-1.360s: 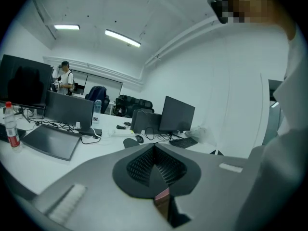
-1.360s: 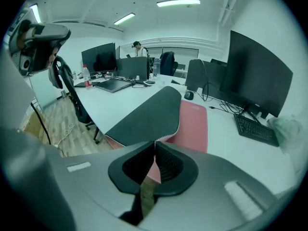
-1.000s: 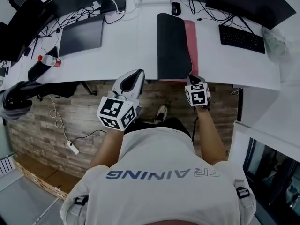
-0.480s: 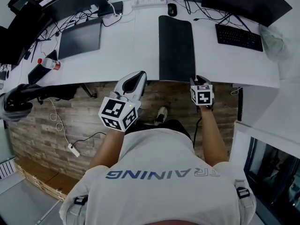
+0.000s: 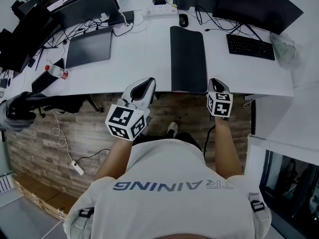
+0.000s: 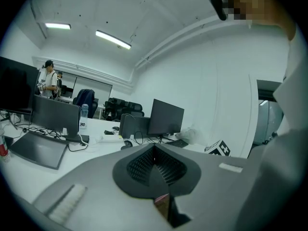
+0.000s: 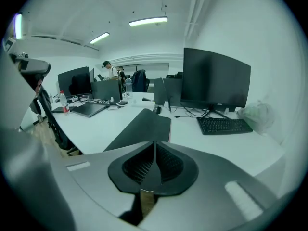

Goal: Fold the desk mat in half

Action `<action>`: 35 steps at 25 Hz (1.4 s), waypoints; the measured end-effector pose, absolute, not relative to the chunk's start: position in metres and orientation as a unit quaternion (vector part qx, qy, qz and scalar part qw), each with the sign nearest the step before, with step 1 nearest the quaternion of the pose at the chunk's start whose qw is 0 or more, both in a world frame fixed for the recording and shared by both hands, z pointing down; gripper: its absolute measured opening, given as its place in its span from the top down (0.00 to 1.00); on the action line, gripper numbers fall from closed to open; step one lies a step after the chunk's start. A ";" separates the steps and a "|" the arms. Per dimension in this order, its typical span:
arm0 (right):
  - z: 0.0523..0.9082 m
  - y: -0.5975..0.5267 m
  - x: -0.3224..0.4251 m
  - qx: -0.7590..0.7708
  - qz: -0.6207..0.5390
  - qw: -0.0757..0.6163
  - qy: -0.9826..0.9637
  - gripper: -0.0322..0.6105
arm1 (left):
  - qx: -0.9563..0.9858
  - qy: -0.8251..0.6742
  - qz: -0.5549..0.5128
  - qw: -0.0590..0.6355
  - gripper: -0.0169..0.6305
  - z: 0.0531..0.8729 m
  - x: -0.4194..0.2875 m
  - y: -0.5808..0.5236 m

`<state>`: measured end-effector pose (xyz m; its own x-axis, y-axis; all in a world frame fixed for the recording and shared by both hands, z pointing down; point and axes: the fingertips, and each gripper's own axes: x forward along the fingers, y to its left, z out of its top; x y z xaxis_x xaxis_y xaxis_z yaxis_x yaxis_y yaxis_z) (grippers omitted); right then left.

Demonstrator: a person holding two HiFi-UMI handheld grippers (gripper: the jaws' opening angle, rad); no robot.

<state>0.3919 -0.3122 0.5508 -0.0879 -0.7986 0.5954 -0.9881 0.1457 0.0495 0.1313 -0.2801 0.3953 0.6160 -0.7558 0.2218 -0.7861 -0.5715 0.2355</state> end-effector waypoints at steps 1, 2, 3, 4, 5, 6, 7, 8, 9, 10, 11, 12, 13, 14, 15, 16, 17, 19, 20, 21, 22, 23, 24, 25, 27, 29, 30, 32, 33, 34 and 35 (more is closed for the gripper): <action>0.540 -0.313 0.391 0.632 0.181 0.245 -0.713 0.92 | 0.886 -0.436 0.044 0.154 0.98 0.391 0.128 -0.280; 0.530 -0.314 0.389 0.636 0.176 0.235 -0.714 0.93 | 0.886 -0.436 0.040 0.152 0.98 0.387 0.125 -0.281; 0.518 -0.314 0.387 0.639 0.171 0.225 -0.715 0.93 | 0.887 -0.436 0.035 0.150 0.98 0.382 0.122 -0.281; 0.507 -0.314 0.384 0.642 0.165 0.213 -0.717 0.93 | 0.887 -0.436 0.031 0.147 0.98 0.377 0.119 -0.281; 0.494 -0.313 0.380 0.645 0.158 0.202 -0.720 0.93 | 0.888 -0.436 0.029 0.142 0.98 0.372 0.116 -0.281; 0.480 -0.313 0.377 0.647 0.149 0.190 -0.723 0.93 | 0.889 -0.437 0.028 0.135 0.98 0.368 0.112 -0.281; 0.466 -0.312 0.373 0.649 0.140 0.178 -0.726 0.93 | 0.890 -0.437 0.027 0.127 0.98 0.365 0.109 -0.281; 0.451 -0.312 0.370 0.651 0.130 0.165 -0.729 0.93 | 0.890 -0.438 0.027 0.119 0.98 0.361 0.105 -0.282; 0.435 -0.313 0.366 0.652 0.120 0.152 -0.733 0.93 | 0.891 -0.440 0.027 0.113 0.98 0.358 0.101 -0.283; 0.420 -0.313 0.363 0.653 0.110 0.138 -0.736 0.93 | 0.891 -0.441 0.025 0.108 0.98 0.354 0.097 -0.284; 0.405 -0.312 0.358 0.653 0.101 0.124 -0.740 0.93 | 0.890 -0.443 0.022 0.103 0.98 0.350 0.093 -0.285; 0.390 -0.311 0.353 0.653 0.092 0.111 -0.743 0.93 | 0.890 -0.444 0.020 0.098 0.98 0.345 0.088 -0.286; 0.377 -0.309 0.348 0.653 0.083 0.099 -0.747 0.93 | 0.890 -0.445 0.018 0.093 0.98 0.340 0.082 -0.286; 0.364 -0.306 0.343 0.652 0.075 0.089 -0.749 0.93 | 0.890 -0.447 0.015 0.087 0.98 0.334 0.077 -0.286; 0.352 -0.304 0.337 0.650 0.068 0.082 -0.753 0.93 | 0.890 -0.449 0.012 0.082 0.98 0.329 0.072 -0.286; 0.341 -0.301 0.330 0.647 0.063 0.075 -0.756 0.93 | 0.890 -0.450 0.009 0.077 0.98 0.323 0.066 -0.286; 0.332 -0.299 0.323 0.643 0.058 0.069 -0.760 0.93 | 0.889 -0.452 0.006 0.072 0.98 0.318 0.061 -0.286; 0.314 -0.295 0.308 0.635 0.047 0.056 -0.769 0.93 | 0.888 -0.456 0.002 0.061 0.98 0.308 0.048 -0.285; 0.305 -0.293 0.299 0.630 0.041 0.048 -0.774 0.93 | 0.887 -0.458 0.000 0.055 0.98 0.304 0.041 -0.284; 0.297 -0.291 0.289 0.624 0.033 0.041 -0.779 0.93 | 0.886 -0.460 -0.003 0.051 0.98 0.301 0.034 -0.282; 0.288 -0.289 0.278 0.617 0.023 0.033 -0.786 0.93 | 0.885 -0.463 -0.006 0.049 0.98 0.298 0.026 -0.281; 0.281 -0.288 0.268 0.610 0.013 0.027 -0.792 0.93 | 0.883 -0.467 -0.010 0.047 0.98 0.296 0.018 -0.280; 0.274 -0.287 0.259 0.604 0.003 0.023 -0.797 0.93 | 0.881 -0.471 -0.014 0.045 0.98 0.294 0.010 -0.280; 0.268 -0.286 0.250 0.598 -0.003 0.020 -0.801 0.93 | 0.879 -0.474 -0.018 0.044 0.98 0.291 0.003 -0.280; 0.260 -0.284 0.236 0.590 -0.011 0.016 -0.807 0.93 | 0.875 -0.481 -0.023 0.042 0.98 0.287 -0.011 -0.279; 0.258 -0.283 0.225 0.586 -0.014 0.016 -0.810 0.93 | 0.872 -0.486 -0.028 0.041 0.98 0.284 -0.023 -0.279; 0.258 -0.283 0.220 0.584 -0.013 0.017 -0.811 0.93 | 0.871 -0.488 -0.030 0.042 0.98 0.283 -0.027 -0.280; 0.261 -0.285 0.212 0.581 -0.010 0.023 -0.814 0.93 | 0.870 -0.490 -0.034 0.043 0.98 0.283 -0.034 -0.281; 0.262 -0.286 0.208 0.579 -0.009 0.026 -0.815 0.93 | 0.870 -0.490 -0.034 0.044 0.98 0.283 -0.037 -0.282; 0.264 -0.286 0.205 0.577 -0.008 0.029 -0.816 0.93 | 0.870 -0.490 -0.035 0.046 0.98 0.284 -0.039 -0.283; 0.265 -0.286 0.202 0.575 -0.008 0.032 -0.817 0.93 | 0.870 -0.489 -0.035 0.046 0.98 0.285 -0.041 -0.283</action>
<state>0.2017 -0.2861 0.2648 -0.3366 -0.9407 0.0425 -0.9397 0.3384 0.0495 -0.0407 -0.2830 0.2849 0.5188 -0.8547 -0.0147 -0.8483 -0.5169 0.1146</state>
